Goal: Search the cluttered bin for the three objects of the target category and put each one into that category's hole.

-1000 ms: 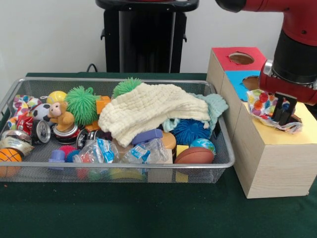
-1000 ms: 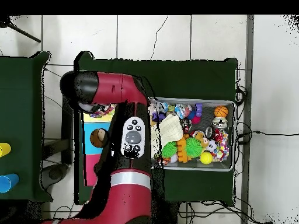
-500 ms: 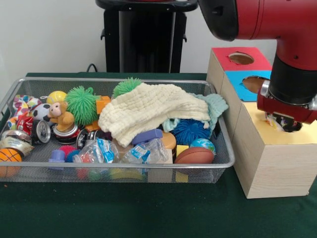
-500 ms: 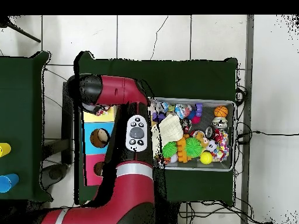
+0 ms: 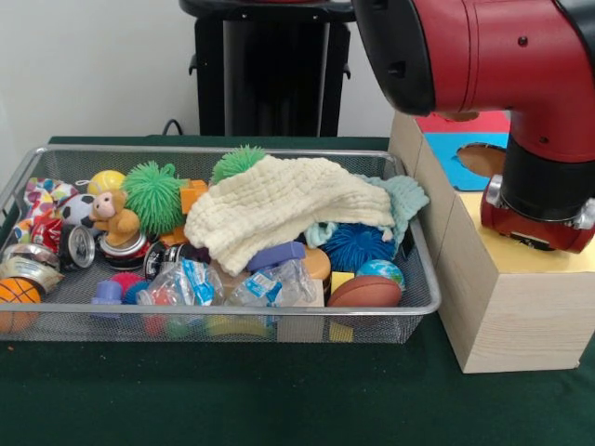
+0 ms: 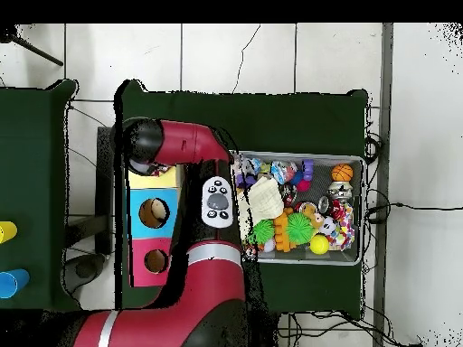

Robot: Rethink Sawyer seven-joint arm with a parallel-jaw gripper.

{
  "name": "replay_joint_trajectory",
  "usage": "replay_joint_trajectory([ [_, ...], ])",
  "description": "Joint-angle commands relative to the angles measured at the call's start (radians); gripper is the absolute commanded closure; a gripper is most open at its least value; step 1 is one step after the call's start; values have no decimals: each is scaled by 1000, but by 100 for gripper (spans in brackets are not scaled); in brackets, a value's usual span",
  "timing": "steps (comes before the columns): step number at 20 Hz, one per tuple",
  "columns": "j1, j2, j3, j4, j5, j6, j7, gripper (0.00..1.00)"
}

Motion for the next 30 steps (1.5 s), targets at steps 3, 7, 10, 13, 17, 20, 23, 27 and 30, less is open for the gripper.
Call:
replay_joint_trajectory([
  [3,-35,81,100,88,-5,-89,43,100],
  [7,-22,-56,54,128,-9,51,55,100],
  [10,-16,-144,11,112,-29,129,51,100],
  [13,-6,-186,-32,58,-61,152,54,100],
  [17,5,-217,-63,10,-91,190,60,100],
  [20,4,-228,-58,-1,-89,213,72,100],
  [23,8,-228,-64,-21,-100,213,80,100],
  [27,30,-230,-134,-81,-170,272,67,100],
  [30,22,-226,-171,-112,-212,315,37,100],
])
